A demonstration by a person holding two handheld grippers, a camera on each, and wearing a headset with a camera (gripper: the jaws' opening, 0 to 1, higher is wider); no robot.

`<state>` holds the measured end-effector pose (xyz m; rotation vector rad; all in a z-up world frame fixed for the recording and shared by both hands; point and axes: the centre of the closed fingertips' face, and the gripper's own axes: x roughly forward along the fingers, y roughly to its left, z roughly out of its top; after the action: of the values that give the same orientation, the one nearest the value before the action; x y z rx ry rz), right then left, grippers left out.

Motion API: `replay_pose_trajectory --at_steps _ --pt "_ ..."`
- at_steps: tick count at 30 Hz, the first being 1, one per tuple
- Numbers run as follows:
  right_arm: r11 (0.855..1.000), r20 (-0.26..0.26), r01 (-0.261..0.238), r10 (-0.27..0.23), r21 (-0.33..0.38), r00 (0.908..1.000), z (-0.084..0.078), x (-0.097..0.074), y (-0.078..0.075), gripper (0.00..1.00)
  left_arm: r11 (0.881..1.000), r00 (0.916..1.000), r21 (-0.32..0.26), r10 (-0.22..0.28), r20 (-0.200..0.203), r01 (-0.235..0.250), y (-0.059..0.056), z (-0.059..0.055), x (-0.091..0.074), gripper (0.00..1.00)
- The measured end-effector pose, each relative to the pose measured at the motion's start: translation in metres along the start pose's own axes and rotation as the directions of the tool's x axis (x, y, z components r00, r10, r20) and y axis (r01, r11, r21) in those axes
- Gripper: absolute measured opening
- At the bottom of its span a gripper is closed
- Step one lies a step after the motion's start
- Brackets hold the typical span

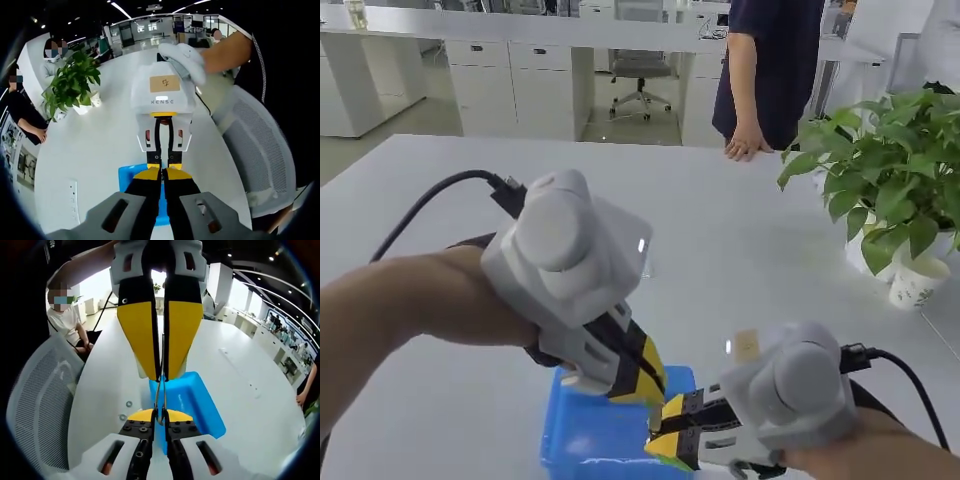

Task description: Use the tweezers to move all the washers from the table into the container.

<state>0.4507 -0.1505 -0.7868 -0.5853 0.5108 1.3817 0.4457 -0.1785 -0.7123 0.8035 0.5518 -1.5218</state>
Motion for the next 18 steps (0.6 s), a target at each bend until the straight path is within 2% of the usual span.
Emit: replay_pose_trajectory --at_steps 9,18 --pt "1.000 0.000 0.010 -0.010 -0.008 0.9999 -0.003 0.009 -0.016 0.09 1.000 0.9999 0.003 0.010 -0.010 -0.010 0.015 -0.009 0.003 0.05" --pt "1.000 0.000 0.010 -0.010 -0.013 1.0000 -0.010 0.023 -0.033 0.09 1.000 0.9998 0.011 0.017 -0.014 -0.017 0.029 -0.023 0.010 0.05"
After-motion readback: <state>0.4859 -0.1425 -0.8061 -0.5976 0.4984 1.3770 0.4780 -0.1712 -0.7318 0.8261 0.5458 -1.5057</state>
